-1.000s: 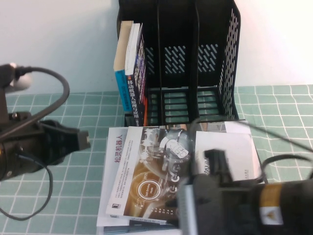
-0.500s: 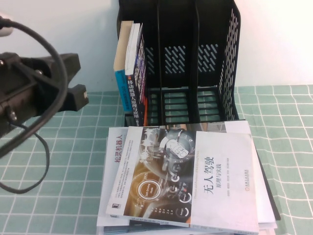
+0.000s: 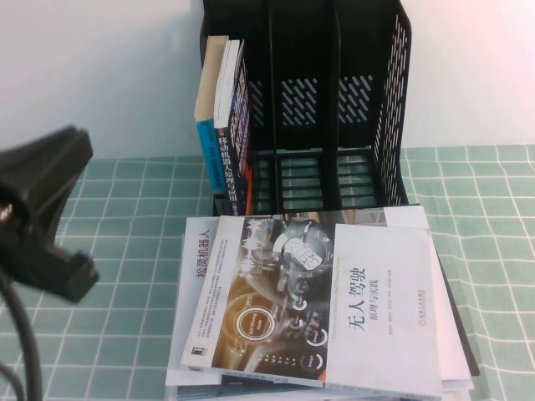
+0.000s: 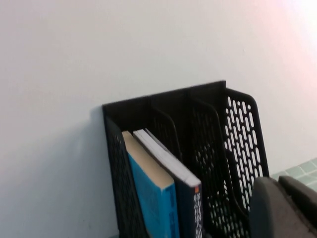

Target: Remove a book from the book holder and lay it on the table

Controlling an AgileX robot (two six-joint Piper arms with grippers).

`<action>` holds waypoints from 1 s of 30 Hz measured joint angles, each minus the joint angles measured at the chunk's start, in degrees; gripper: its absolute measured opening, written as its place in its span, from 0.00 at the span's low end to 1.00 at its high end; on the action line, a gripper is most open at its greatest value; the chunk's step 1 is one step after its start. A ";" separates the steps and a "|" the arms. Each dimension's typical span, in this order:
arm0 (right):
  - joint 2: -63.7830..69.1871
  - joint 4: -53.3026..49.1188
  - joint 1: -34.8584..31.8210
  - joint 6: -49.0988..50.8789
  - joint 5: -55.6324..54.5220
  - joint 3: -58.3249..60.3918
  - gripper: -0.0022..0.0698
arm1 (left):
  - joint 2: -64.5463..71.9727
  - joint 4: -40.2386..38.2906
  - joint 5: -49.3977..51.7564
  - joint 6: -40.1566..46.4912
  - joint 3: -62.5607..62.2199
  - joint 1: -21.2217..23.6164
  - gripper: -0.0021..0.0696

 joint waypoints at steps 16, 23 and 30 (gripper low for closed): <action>-4.85 11.94 0.00 1.16 -21.94 25.92 0.03 | -7.38 0.69 -0.19 0.38 13.39 0.00 0.03; -4.85 12.06 0.00 1.16 -22.16 28.92 0.03 | -7.38 0.71 -0.19 0.38 13.52 0.00 0.03; -4.85 12.30 0.00 1.26 -22.16 29.71 0.03 | -7.38 0.71 -0.19 0.43 13.52 0.00 0.03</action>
